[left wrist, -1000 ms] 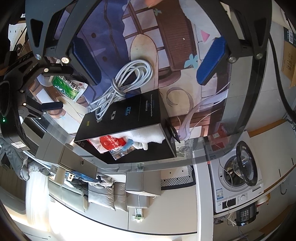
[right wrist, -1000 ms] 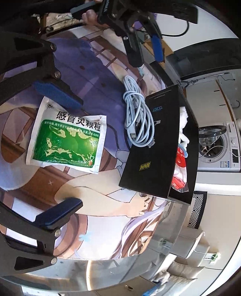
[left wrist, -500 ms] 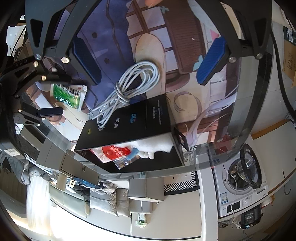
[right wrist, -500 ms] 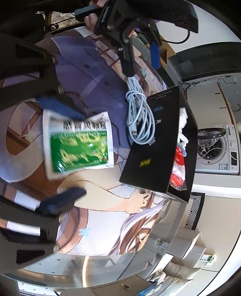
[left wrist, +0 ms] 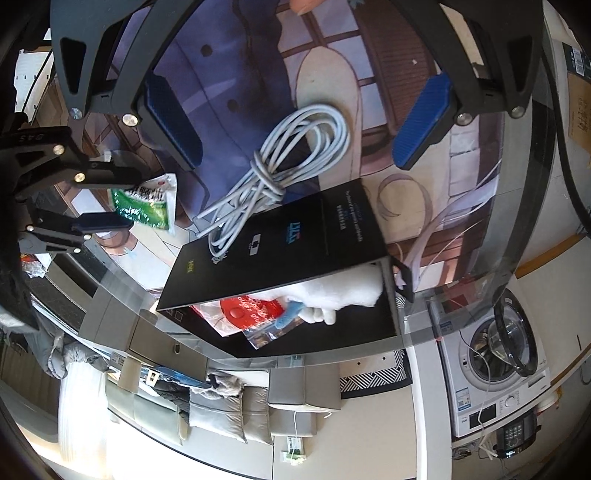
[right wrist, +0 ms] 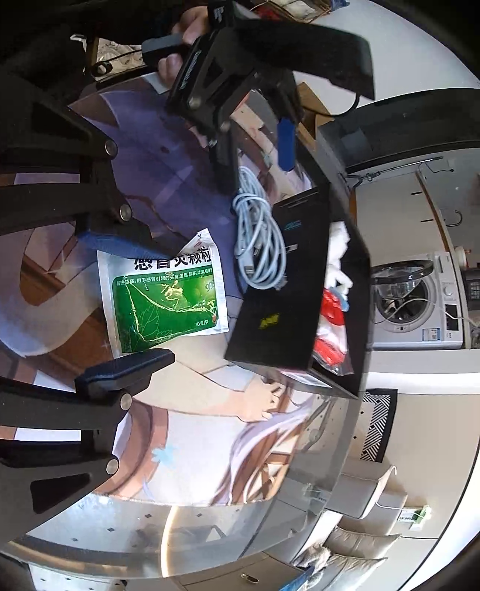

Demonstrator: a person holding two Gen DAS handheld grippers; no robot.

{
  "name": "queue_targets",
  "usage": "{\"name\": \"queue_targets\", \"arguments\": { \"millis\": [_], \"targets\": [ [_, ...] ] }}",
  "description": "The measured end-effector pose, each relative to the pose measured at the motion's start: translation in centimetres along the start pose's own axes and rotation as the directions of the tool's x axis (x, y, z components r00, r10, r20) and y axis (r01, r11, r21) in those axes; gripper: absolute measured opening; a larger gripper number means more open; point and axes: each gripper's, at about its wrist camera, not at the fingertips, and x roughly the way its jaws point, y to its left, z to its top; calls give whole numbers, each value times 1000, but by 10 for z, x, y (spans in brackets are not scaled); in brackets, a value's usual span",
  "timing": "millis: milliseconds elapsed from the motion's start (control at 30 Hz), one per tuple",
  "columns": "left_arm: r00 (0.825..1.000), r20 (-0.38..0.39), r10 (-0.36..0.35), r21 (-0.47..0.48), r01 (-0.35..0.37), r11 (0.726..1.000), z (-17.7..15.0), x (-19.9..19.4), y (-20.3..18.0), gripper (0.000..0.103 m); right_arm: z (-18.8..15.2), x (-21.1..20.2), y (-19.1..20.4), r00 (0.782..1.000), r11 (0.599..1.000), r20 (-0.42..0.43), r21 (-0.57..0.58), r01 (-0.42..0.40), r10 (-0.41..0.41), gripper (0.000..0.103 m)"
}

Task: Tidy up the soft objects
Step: 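Grasp the green sachet with the right gripper while the left gripper grasps the white cable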

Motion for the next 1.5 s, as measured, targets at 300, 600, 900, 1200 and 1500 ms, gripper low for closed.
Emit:
{"name": "queue_targets", "arguments": {
  "millis": [300,600,900,1200,1500],
  "targets": [
    [1000,-20,6,45,-5,999,7,15,-12,103,2,-14,-8,999,1000,34,24,9,-10,48],
    [996,-82,-35,77,42,996,10,29,-22,90,1,-16,-17,999,999,38,43,10,-12,48],
    [996,-72,-60,97,67,993,15,28,-27,48,1,-16,-18,999,998,36,54,13,-15,48],
    [992,-75,-103,140,112,984,10,18,-35,28,3,-22,-13,998,999,56,45,14,-17,48],
    [990,-39,-139,106,142,984,9,0,-29,28,6,-33,-11,995,999,94,38,22,-26,48]
  ]
}}
